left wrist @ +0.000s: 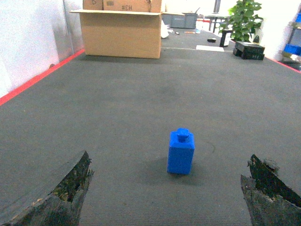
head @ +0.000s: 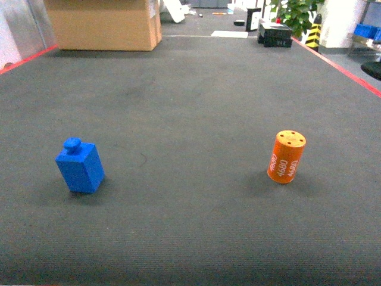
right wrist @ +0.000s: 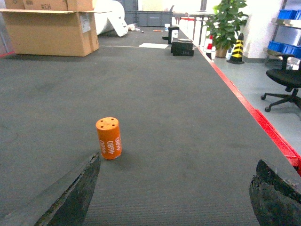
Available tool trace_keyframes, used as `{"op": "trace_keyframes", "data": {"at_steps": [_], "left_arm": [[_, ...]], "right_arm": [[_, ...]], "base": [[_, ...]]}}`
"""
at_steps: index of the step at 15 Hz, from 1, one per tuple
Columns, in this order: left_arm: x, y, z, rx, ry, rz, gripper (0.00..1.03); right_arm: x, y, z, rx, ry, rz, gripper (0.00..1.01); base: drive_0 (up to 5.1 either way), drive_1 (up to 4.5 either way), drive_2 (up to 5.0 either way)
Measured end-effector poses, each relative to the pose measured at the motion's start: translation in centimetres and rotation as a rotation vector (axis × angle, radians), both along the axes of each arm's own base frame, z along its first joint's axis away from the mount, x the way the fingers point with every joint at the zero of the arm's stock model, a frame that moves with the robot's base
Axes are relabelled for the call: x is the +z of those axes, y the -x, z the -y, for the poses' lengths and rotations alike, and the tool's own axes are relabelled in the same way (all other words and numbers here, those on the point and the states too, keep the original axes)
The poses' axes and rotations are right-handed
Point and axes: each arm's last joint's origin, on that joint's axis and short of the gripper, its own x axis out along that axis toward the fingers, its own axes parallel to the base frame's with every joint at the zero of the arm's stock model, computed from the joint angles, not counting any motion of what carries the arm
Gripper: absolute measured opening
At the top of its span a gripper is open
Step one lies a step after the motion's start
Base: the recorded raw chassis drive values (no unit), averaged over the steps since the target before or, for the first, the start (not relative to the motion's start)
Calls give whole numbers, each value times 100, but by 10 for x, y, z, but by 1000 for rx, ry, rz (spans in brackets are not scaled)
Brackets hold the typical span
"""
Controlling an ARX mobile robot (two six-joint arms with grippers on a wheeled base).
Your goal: Sort blue parts and orange caps into right shelf containers
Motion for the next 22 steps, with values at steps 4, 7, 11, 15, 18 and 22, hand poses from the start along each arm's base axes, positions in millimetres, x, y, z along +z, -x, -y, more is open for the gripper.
{"op": "trace_keyframes", "data": {"at_steps": [4,7,11,15,18,22], "left_arm": [[0,0,0,0,0,0,98],[0,0,0,0,0,0,98],[0,0,0,0,0,0,98],[0,0,0,0,0,0,98],[-1,0,0,21,-7,-10,98],[26,-45,8,172,-29,22,98]], "right_arm": [[0,0,0,0,0,0,98],[0,0,0,0,0,0,98],[0,0,0,0,0,0,98],[0,0,0,0,0,0,98],[0,0,0,0,0,0,98],[21,-38,-13,-115,-20,-28,98]], "base": [[0,0,0],[0,0,0],[0,0,0],[0,0,0],[0,0,0],[0,0,0]]}}
